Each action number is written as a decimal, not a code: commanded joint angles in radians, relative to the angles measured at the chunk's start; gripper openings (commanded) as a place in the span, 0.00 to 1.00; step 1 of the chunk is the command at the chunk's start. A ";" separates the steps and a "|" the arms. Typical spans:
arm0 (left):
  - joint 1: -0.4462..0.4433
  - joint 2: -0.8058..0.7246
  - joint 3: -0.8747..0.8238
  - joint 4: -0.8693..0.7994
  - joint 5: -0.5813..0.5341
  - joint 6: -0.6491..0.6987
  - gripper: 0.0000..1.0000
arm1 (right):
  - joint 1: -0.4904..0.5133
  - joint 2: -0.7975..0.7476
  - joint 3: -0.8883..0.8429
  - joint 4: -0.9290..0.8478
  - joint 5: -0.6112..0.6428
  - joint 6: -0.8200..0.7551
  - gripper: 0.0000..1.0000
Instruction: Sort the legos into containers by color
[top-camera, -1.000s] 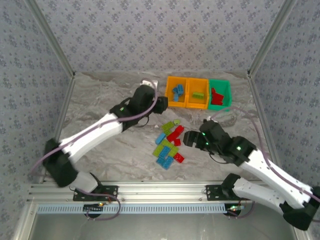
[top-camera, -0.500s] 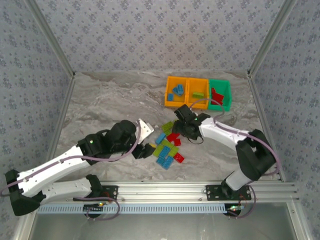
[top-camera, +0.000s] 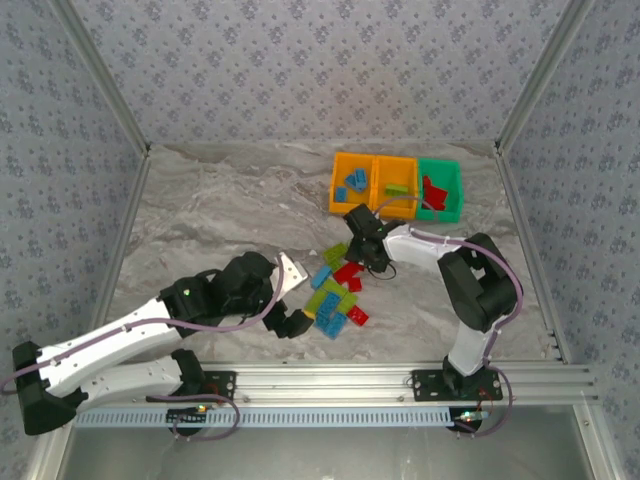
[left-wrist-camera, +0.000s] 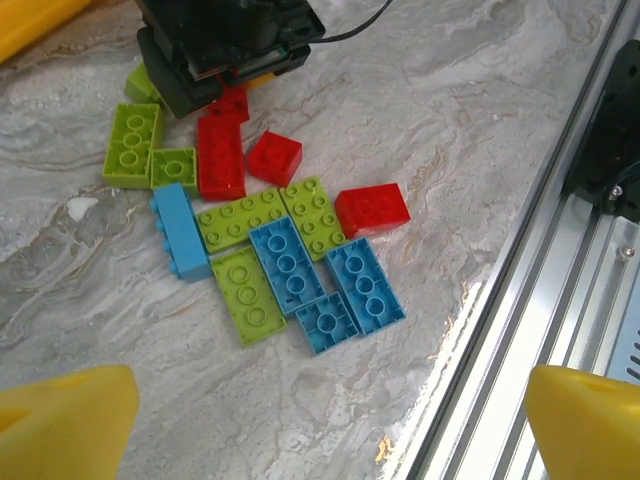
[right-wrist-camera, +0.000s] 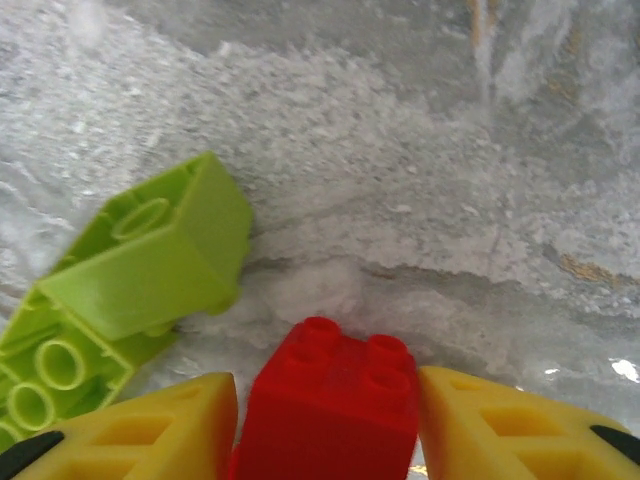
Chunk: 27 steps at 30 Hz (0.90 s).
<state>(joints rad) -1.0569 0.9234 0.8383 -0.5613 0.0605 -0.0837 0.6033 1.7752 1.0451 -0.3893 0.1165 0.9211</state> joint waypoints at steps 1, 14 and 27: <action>-0.010 -0.026 -0.009 0.072 0.022 -0.019 0.99 | -0.004 -0.037 -0.057 0.004 0.022 0.031 0.46; -0.011 -0.088 -0.060 0.260 0.072 -0.036 0.99 | -0.018 -0.503 -0.156 -0.128 0.203 -0.123 0.27; -0.011 -0.138 -0.097 0.263 -0.063 -0.177 0.99 | -0.371 -0.291 0.199 -0.094 0.212 -0.506 0.26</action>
<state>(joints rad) -1.0626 0.8070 0.7593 -0.3111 0.0273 -0.2066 0.3340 1.4014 1.1816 -0.4961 0.3206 0.5209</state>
